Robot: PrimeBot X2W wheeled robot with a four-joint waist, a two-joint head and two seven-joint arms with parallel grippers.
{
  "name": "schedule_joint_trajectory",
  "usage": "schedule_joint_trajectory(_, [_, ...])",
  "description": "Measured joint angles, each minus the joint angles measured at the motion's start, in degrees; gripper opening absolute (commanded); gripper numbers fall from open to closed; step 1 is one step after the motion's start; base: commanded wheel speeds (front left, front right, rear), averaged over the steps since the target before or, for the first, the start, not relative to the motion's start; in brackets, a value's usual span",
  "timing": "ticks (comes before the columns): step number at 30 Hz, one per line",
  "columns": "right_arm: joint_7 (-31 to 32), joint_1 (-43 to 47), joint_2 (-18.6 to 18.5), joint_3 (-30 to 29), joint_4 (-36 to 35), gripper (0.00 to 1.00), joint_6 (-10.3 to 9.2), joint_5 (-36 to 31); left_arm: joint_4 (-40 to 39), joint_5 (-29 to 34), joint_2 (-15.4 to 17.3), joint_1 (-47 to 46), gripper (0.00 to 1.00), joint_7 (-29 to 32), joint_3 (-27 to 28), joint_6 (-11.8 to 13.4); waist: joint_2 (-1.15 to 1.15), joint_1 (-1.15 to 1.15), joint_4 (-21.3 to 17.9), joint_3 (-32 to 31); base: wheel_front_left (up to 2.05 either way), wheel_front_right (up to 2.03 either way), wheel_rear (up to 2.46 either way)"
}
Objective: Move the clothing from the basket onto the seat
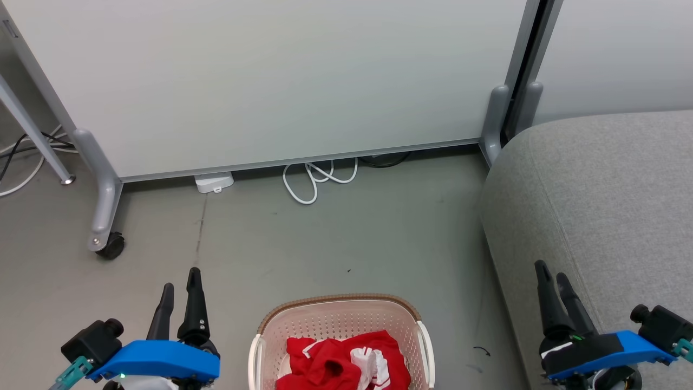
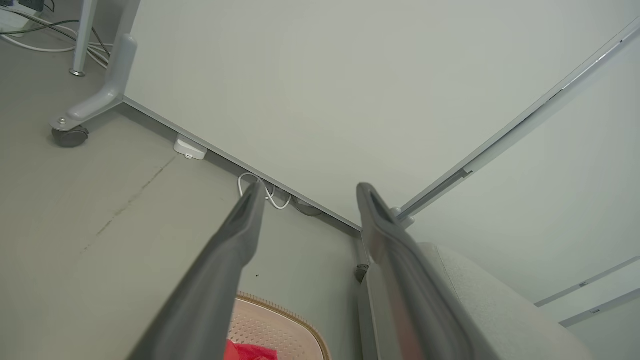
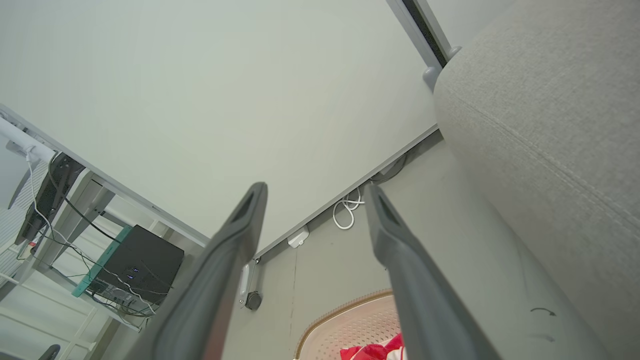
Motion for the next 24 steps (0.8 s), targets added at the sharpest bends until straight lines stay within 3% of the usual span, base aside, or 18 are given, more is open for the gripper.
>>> schedule_joint_trajectory(24, [-3.7,-0.4,-0.1,1.4,1.1,1.00,0.05,-15.6,0.7,15.9,0.6,-0.3,1.00,-3.9,-2.4,0.3,0.00,0.00,0.2,0.0,0.00,0.00,0.00])
